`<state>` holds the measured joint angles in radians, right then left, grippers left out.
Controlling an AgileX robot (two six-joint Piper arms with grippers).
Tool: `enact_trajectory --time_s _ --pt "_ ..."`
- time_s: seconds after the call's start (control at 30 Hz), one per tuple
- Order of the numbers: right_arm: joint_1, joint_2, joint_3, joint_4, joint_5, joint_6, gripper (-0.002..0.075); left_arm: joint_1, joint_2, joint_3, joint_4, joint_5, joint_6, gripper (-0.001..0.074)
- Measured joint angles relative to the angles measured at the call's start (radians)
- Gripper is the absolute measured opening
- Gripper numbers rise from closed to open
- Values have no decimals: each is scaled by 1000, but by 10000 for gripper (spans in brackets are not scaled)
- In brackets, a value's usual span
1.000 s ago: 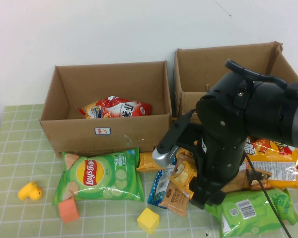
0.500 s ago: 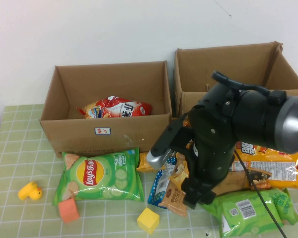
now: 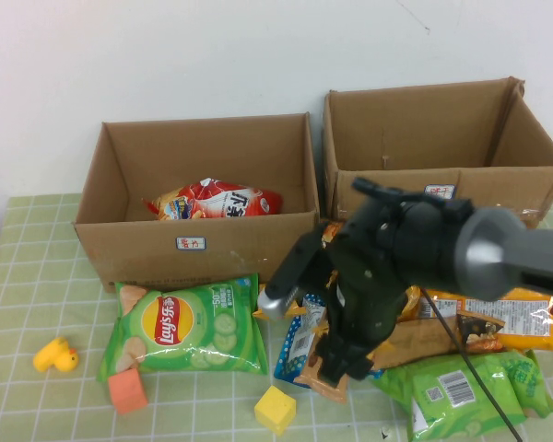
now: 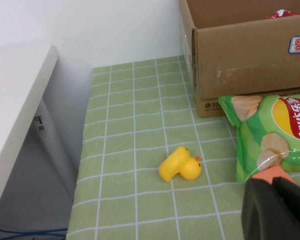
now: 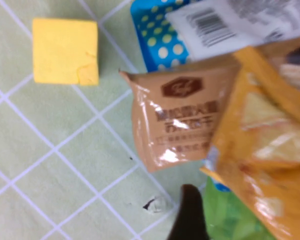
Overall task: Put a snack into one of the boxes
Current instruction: Pick up the biscuit, then place the biscuit in the biscuit box
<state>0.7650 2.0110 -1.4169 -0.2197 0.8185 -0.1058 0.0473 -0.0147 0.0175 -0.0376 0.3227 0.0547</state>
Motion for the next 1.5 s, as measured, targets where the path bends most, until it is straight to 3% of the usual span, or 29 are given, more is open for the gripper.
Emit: enact_trajectory --time_s 0.27,0.4,0.57,1.23,1.5 --pt "0 95 0 -22 2 43 487 0 0 0 0 0 0 -3" --pt "0 106 0 -54 5 66 353 0 0 0 0 0 0 -3" --pt "0 106 0 -86 24 77 124 0 0 0 0 0 0 -3" --pt "-20 -333 1 -232 -13 128 113 0 0 0 0 0 2 -3" --pt "-223 -389 1 -222 -123 159 113 0 0 0 0 0 2 -3"
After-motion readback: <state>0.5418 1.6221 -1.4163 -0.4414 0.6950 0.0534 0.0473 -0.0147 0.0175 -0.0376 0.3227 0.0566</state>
